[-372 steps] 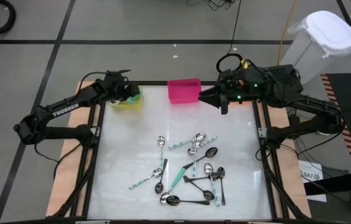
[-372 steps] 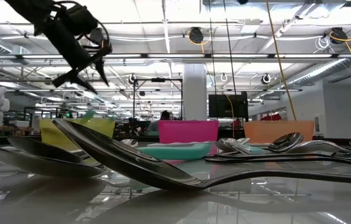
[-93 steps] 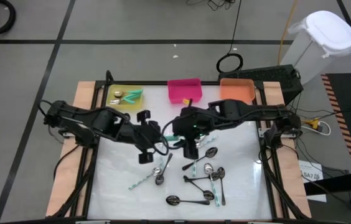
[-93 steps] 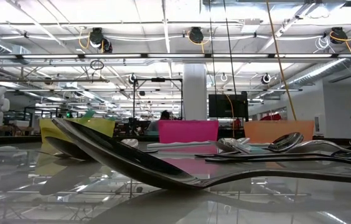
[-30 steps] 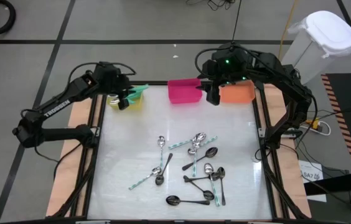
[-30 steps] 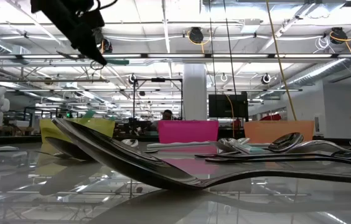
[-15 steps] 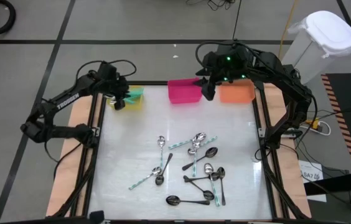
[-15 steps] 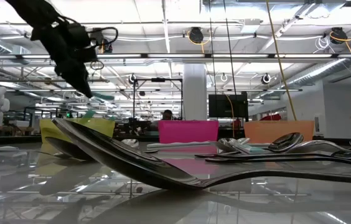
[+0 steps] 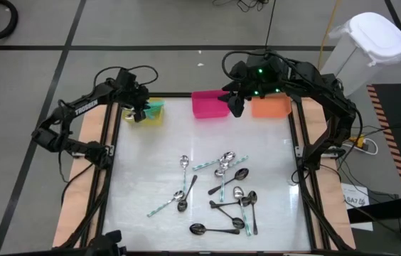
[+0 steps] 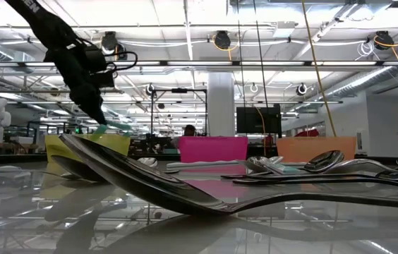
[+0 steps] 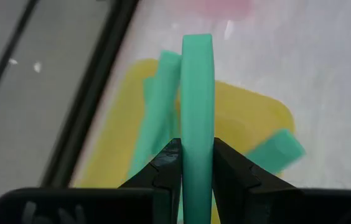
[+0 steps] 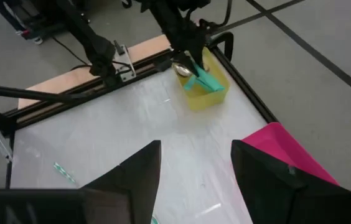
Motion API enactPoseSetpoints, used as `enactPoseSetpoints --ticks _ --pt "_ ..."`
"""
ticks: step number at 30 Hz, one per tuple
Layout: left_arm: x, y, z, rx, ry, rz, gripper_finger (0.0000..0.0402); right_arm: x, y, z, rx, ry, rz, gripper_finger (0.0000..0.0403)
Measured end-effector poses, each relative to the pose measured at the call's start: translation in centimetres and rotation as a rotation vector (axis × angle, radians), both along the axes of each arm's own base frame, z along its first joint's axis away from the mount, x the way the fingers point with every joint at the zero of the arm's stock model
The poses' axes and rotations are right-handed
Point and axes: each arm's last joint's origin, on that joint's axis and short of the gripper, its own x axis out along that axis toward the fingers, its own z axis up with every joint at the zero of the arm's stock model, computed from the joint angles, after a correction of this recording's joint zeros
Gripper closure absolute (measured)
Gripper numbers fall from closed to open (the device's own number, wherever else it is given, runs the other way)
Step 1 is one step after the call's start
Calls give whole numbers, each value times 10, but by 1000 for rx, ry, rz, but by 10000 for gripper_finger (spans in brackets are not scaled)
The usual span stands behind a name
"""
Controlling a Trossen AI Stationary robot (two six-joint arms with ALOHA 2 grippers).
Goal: Sort silverware by color (type)
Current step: Put the light green spoon into the yellow bin
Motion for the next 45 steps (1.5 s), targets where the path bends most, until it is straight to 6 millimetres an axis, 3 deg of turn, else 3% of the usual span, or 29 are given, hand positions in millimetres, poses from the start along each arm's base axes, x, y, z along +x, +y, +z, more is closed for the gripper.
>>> enactPoseSetpoints --ticks 8,14,18,36,45 --pt "-10 12 4 4 -122 61 335 0 1 0 -4 2 -3 211" --pt "-23 6 -18 -121 -157 127 343 -1 1 -2 3 25 -2 211" --pt "-22 1 -27 -165 -180 146 345 -1 1 -2 4 26 -2 211" --pt "-20 10 -24 -71 -151 290 346 -1 1 -2 -8 29 14 211" --pt "-18 16 -41 -137 -109 330 324 -1 1 -2 -13 31 19 211"
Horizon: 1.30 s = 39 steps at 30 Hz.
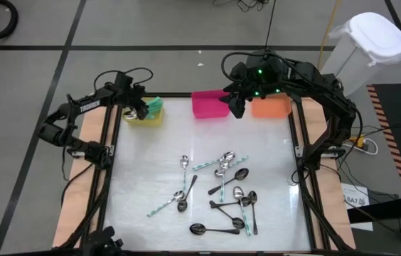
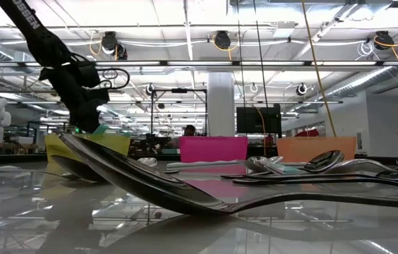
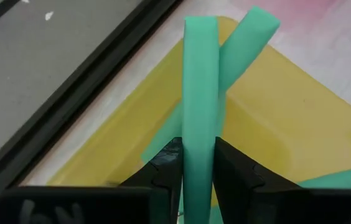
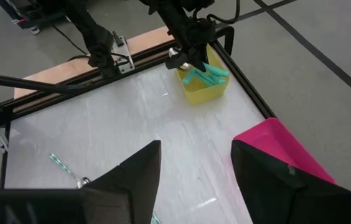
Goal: Sort silverware by color (type)
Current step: Put the light green spoon into the yellow bin, then put the white patterned spoon into the pink bin
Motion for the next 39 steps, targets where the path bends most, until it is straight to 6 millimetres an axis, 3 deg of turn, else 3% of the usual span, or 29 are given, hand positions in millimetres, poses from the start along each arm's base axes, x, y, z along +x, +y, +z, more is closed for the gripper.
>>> enactPoseSetpoints --ticks 13,23,33,39 --pt "0 0 0 -1 0 6 314 0 0 0 2 0 2 211" --pt "0 0 3 -26 7 26 205 0 0 0 1 0 1 211" --pt "24 4 62 49 -81 14 183 0 0 0 0 0 0 211" --pt "44 2 96 -58 -203 152 183 0 0 0 -2 3 -3 211"
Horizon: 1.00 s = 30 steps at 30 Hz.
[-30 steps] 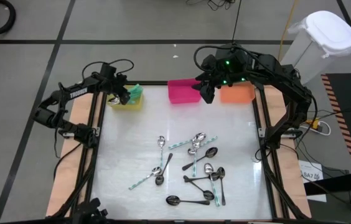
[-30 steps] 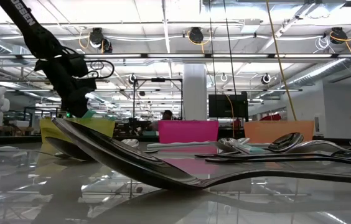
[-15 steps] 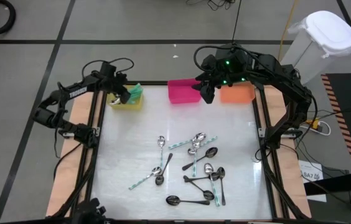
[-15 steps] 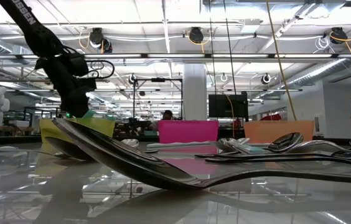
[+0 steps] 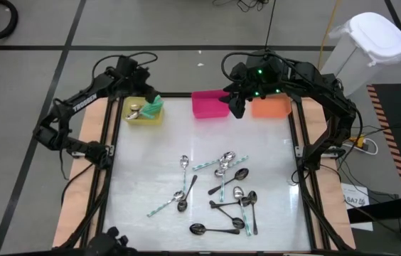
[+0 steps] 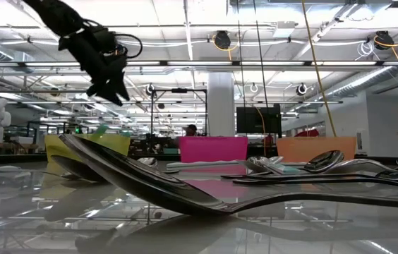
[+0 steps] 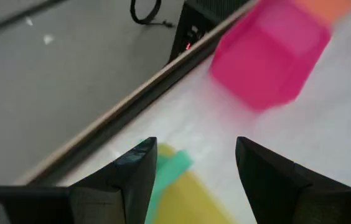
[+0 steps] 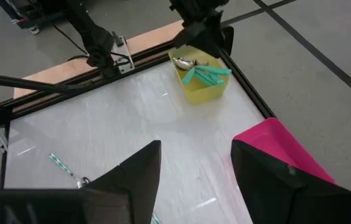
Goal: Sort silverware by color (type)
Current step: Put the white patterned spoon into the pink bin
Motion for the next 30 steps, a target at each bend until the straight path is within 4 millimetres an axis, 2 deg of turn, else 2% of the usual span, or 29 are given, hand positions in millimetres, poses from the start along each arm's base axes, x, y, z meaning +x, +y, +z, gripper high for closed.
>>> enactPoseSetpoints --ticks 3,10,16,22,30 --pt "11 -7 12 -73 -46 32 183 -2 0 -2 -8 27 -19 211" --pt "44 -37 28 -87 -29 -131 183 -6 1 -7 10 101 -46 211" --pt "64 -66 24 -162 7 -216 183 -10 6 -12 58 160 -61 211" --pt "74 -98 20 -242 106 -245 183 -12 17 -17 78 229 -41 211" --pt "90 -142 17 -242 205 -329 183 -17 27 -22 76 321 6 211"
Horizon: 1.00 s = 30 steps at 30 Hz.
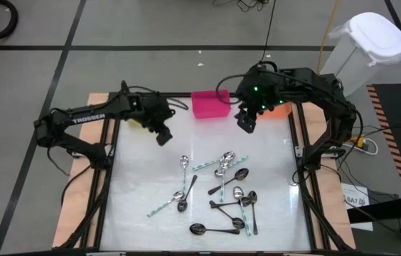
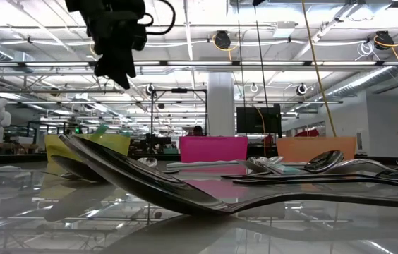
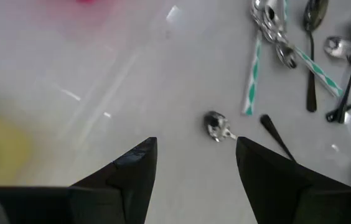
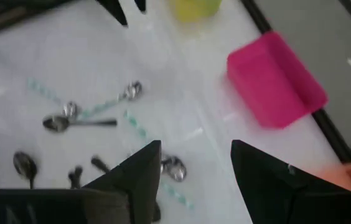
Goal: Sort silverware by color (type)
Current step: Put the white patterned spoon into the pink bin
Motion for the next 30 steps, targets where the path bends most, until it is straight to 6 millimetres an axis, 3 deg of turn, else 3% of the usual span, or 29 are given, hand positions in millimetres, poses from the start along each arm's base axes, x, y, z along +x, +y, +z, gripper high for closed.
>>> enactPoseSetpoints --ticks 8,15,22,30 --pt "10 -31 0 -25 19 18 183 -9 15 -5 -46 92 135 211" --pt "15 -58 0 -143 33 165 183 -35 18 -17 -120 136 209 211" --pt "19 -83 -3 -199 51 274 183 -63 19 -63 -174 244 189 211" --pt "25 -115 -12 -196 95 303 183 -87 28 -116 52 255 111 211"
